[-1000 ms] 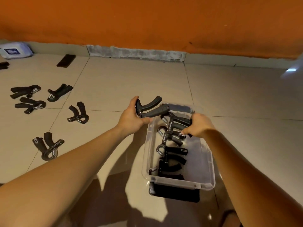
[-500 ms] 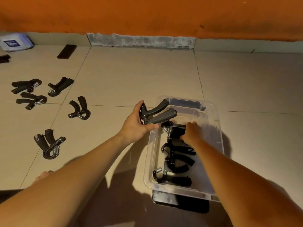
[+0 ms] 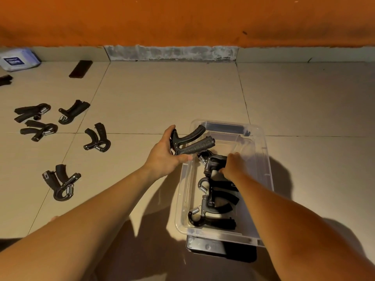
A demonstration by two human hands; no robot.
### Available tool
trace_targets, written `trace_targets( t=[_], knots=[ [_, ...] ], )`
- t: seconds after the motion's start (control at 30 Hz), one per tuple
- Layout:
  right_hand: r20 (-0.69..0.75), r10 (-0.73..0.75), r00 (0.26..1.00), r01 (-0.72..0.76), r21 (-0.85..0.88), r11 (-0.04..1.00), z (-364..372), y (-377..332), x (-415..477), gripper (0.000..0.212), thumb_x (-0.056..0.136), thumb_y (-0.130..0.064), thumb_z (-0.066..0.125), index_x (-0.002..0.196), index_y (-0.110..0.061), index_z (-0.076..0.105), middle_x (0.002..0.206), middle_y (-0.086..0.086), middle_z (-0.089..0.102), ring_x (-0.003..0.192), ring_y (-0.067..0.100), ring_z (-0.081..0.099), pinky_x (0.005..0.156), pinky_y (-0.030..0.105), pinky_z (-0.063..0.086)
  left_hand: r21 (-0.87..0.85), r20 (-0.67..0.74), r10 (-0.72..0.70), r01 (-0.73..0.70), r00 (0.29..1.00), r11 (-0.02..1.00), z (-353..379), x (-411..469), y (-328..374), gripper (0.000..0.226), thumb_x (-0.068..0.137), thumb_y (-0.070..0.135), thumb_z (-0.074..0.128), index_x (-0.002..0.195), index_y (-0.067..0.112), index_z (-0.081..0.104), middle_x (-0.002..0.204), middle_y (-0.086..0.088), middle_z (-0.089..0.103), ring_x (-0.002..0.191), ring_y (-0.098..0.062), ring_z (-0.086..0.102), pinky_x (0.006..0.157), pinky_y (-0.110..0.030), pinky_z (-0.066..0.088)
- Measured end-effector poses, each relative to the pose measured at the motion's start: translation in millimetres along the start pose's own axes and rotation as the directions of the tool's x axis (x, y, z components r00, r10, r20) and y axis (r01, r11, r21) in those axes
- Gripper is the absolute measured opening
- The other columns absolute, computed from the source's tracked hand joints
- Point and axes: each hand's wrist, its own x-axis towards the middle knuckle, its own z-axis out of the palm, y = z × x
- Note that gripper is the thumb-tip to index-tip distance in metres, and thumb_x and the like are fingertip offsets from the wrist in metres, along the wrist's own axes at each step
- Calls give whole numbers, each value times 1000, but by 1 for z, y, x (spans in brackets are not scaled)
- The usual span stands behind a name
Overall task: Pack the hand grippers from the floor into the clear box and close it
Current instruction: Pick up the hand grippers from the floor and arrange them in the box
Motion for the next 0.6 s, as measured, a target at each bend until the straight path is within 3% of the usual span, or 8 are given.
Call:
trace_targets(
  t=[0.13, 0.43, 0.6],
  knots=[
    [-18, 4, 1000, -4, 22, 1000, 1, 2, -1, 59, 88, -27, 77, 134, -5, 48, 135, 15, 47, 119, 33, 56, 97, 39, 48, 16, -13, 10, -10, 1000, 1000, 1, -2, 2, 112, 75, 22, 90, 161, 29, 18, 139, 7, 51, 130, -21, 53, 107, -28, 37],
    [-46, 0, 999, 3, 71, 997, -1, 2, -1, 60, 86, -24, 78, 134, -6, 47, 135, 15, 47, 120, 34, 56, 98, 40, 47, 44, -12, -5, 6, 1000, 999, 0, -3, 5, 113, 74, 26, 92, 160, 30, 19, 147, 2, 50, 132, -23, 53, 114, -37, 40],
    [-89, -31, 996, 40, 96, 995, -10, 4, -10, 55, 85, -27, 79, 129, -7, 51, 126, 14, 52, 111, 31, 59, 91, 35, 48, 50, -6, -9, 10, 1000, 999, -1, -2, 6, 116, 71, 28, 93, 160, 32, 19, 149, 2, 51, 132, -24, 53, 114, -39, 41]
  ],
)
